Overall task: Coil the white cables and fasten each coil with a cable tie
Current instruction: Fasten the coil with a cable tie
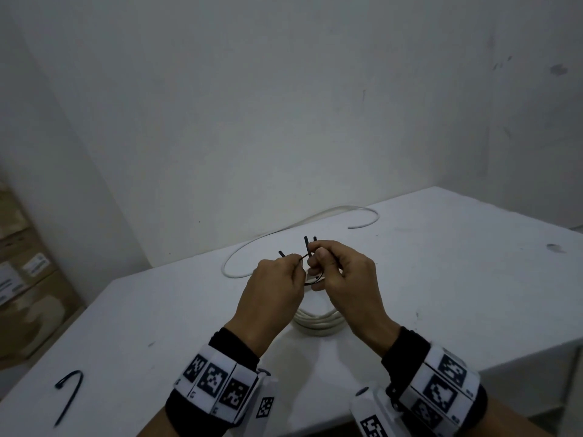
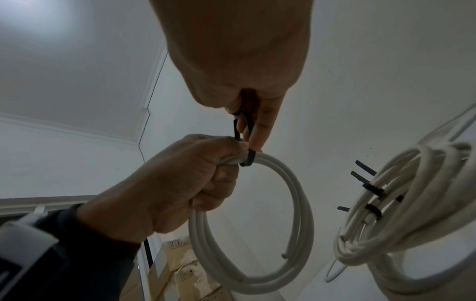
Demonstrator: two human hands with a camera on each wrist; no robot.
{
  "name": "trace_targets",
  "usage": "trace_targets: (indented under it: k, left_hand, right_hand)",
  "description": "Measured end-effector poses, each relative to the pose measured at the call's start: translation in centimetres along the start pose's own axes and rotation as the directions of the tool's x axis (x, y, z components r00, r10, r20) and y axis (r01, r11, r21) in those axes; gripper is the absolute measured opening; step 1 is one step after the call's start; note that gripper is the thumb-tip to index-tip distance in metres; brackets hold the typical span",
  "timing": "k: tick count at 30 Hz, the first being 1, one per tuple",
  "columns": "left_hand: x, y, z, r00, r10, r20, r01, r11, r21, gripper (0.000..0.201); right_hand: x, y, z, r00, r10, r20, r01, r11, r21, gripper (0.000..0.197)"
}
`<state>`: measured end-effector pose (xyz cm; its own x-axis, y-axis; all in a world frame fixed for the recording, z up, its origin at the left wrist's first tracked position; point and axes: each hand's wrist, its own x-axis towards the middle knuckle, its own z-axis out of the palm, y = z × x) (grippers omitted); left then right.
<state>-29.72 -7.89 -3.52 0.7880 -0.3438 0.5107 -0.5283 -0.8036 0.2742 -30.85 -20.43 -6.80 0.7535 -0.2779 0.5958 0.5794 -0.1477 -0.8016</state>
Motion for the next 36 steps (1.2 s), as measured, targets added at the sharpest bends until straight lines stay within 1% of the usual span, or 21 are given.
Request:
trace_targets:
  k: [5,10,15,18,23,27,32,34,36]
  left_hand:
    - [-0.1,0.0,-0.1,1.000,0.004,0.020,-0.005,0.999,0.040,0.026]
    - [-0.3,0.1,0.0,0.999,0.012,0.035,-0.015,0.997,0.077,0.026]
    - [-0.3,0.1,0.1,0.999,-0.011,0.046,0.006,0.995,0.096,0.027]
    - [-0.4,0.3,0.1,0.999,-0.026,0.036,0.023,0.996,0.084,0.028]
    - [-0.5,0.7,0.1,0.999,-0.027,0.036,0.024,0.996,0.083,0.028]
    - [-0.7,1.1,0.0,0.998,-0.018,0.065,0.012,0.996,0.092,0.029]
    - [-0.8,1.4,-0.1,0.996,-0.031,0.088,0.023,0.996,0.084,0.029]
    - [-1.0,1.6,-0.2,0.995,-0.031,0.094,0.026,0.998,0.051,0.029]
    - [-1.0,1.7,-0.4,0.994,-0.037,0.107,0.033,0.998,0.044,0.031]
  right_hand:
    - [0.0,0.1,-0.2,1.000,0.017,0.004,-0.017,1.000,-0.003,0.019]
    - [-0.1,0.2,-0.3,0.998,0.050,0.024,-0.051,0.998,0.030,0.020]
    - [-0.2,0.4,-0.4,0.998,0.009,0.056,-0.007,0.999,-0.046,0.018]
    - [-0.2,0.4,-0.6,0.998,-0.009,0.070,0.013,0.998,-0.060,0.018]
    - [-0.4,0.6,-0.6,0.999,0.023,0.047,-0.021,0.999,-0.041,0.018]
    - [-0.4,0.6,-0.7,0.998,0.037,0.047,-0.036,0.999,-0.023,0.019]
    - [-0.5,0.7,-0.7,0.993,-0.032,0.114,0.043,0.995,-0.091,0.018]
    - [-0.3,0.7,-0.8,0.990,-0.011,0.138,0.026,0.994,-0.106,0.017]
    - [0.1,0.5,-1.0,0.978,0.053,0.199,-0.039,0.996,-0.077,0.016]
